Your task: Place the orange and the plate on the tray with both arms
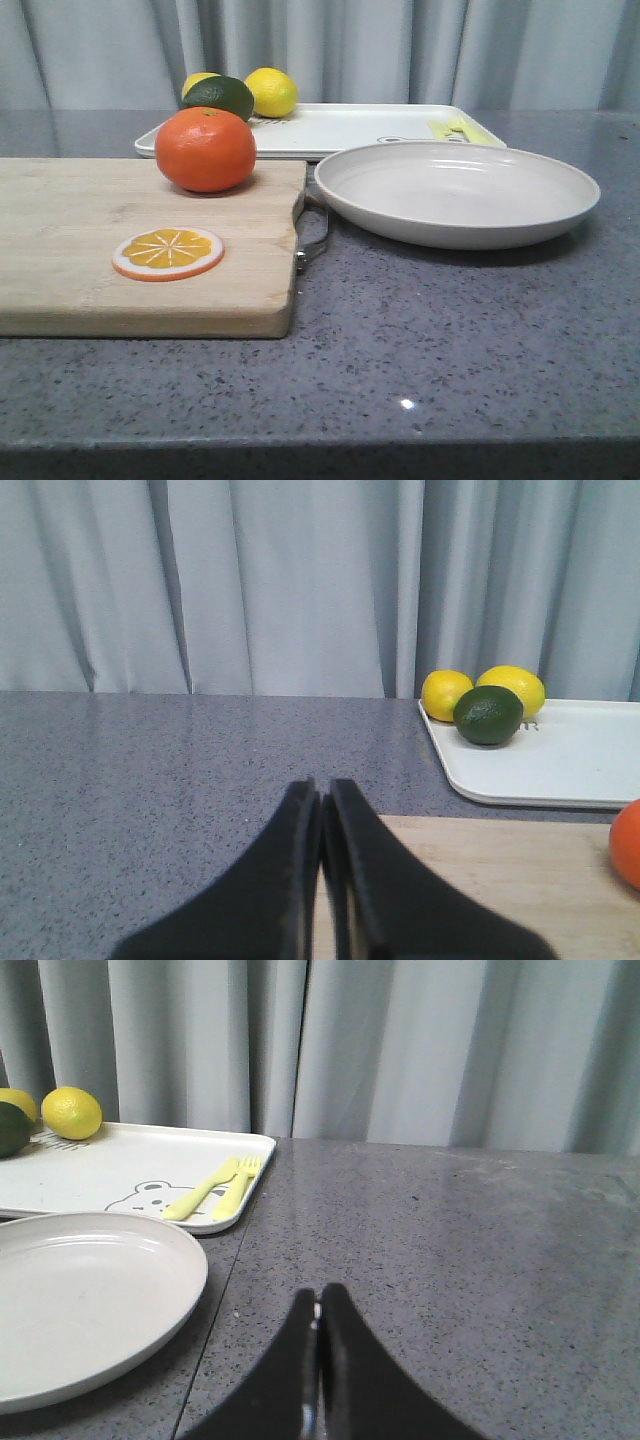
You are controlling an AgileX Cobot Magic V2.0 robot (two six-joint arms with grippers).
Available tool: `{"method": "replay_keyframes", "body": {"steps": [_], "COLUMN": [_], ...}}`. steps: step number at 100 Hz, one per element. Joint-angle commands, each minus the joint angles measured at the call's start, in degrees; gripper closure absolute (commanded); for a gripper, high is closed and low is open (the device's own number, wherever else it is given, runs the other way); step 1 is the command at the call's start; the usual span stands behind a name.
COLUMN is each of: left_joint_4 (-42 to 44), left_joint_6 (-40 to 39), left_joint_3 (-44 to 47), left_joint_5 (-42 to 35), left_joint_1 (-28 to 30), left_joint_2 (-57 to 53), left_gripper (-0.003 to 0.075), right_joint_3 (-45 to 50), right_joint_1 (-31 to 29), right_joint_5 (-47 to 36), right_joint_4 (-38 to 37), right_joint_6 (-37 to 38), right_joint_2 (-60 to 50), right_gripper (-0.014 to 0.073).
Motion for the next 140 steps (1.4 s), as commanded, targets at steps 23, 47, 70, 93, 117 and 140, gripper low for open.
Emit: {"method": "replay_keyframes", "body": {"steps": [23, 47, 70, 93, 117, 140], "left_joint_4": [-0.45, -0.45, -0.45, -0.53, -0.53, -0.53], "left_joint_6": [0.15, 0.15, 0.15, 0.15, 0.15, 0.15], "left_joint_3": [-10.92, -11.03, -11.03, -11.03, -11.03, -13.37], "left_joint_5": [-5.03, -5.81, -6.36, -6.36, -8.07, -6.17], "left_joint_1": [-0.12, -0.12, -0.12, -0.12, -0.12, -0.12], "left_joint_2": [14.73, 17.67, 20.35, 22.93, 22.93, 22.93], "left_gripper": [0.0741, 0.0741, 0.0736, 0.0419, 0.0211, 0.0138], "right_joint_3": [-12.41, -13.0, -12.87, -12.87, -12.87, -12.87], "right_joint_1": [-0.54, -0.54, -0.54, -0.54, -0.54, -0.54], "right_joint_5": [0.03, -2.92, -3.21, -3.21, -3.21, -3.22], "right_joint_4": [-0.86, -0.86, -0.86, -0.86, -0.86, -0.81], "right_joint_6": [0.14, 0.14, 0.14, 0.14, 0.14, 0.14], "right_joint_2": [15.24, 19.24, 19.24, 19.24, 19.24, 19.24], "right_gripper": [0.0659, 0.0661, 0.0661, 0.0661, 0.0661, 0.0661]}}
